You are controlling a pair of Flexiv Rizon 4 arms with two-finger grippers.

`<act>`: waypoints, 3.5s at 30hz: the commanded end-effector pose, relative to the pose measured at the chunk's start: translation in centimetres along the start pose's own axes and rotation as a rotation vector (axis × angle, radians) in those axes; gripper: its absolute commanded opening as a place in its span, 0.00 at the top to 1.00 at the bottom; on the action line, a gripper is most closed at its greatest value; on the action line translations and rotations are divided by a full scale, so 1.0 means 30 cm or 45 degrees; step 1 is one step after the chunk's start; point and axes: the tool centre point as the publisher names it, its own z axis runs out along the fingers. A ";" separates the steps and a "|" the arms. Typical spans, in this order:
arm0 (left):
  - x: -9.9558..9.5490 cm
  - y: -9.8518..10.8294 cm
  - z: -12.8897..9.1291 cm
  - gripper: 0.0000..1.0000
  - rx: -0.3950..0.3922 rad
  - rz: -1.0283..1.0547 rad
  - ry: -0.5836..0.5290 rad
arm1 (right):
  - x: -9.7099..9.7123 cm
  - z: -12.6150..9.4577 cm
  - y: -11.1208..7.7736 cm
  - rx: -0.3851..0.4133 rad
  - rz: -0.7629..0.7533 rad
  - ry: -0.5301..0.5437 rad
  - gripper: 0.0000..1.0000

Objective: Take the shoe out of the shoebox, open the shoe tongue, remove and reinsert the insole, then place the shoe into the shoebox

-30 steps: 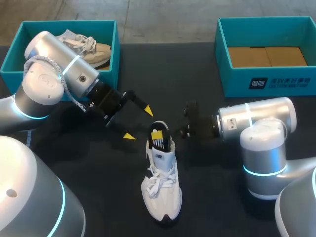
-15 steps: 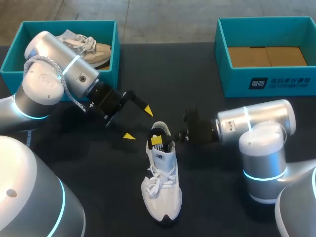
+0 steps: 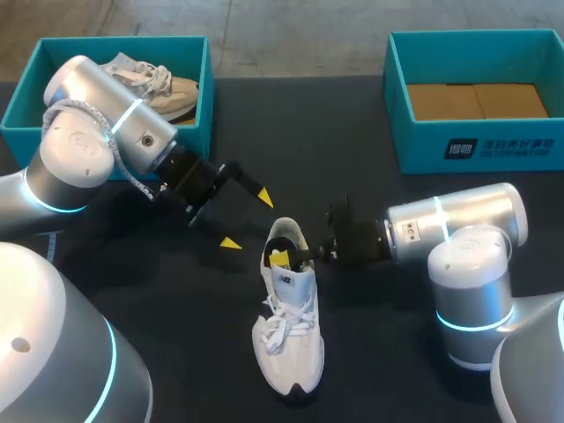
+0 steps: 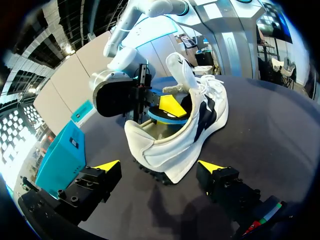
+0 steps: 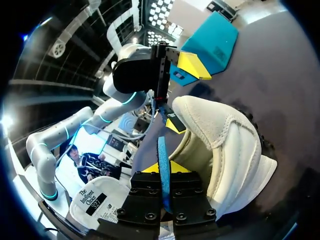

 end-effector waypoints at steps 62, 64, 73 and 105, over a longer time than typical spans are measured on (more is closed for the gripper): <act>0.000 0.003 0.002 0.00 0.001 0.001 0.000 | -0.020 -0.023 0.041 0.017 0.036 -0.213 1.00; 0.000 0.003 0.002 0.00 0.001 0.001 0.000 | -0.026 -0.018 0.029 0.018 0.042 -0.208 1.00; 0.000 0.003 0.002 0.00 0.001 0.001 0.000 | -0.021 -0.012 -0.010 -0.003 -0.016 -0.178 1.00; 0.000 0.003 0.002 0.00 0.001 0.001 0.000 | 0.084 -0.072 0.126 -0.139 -0.337 -0.325 0.40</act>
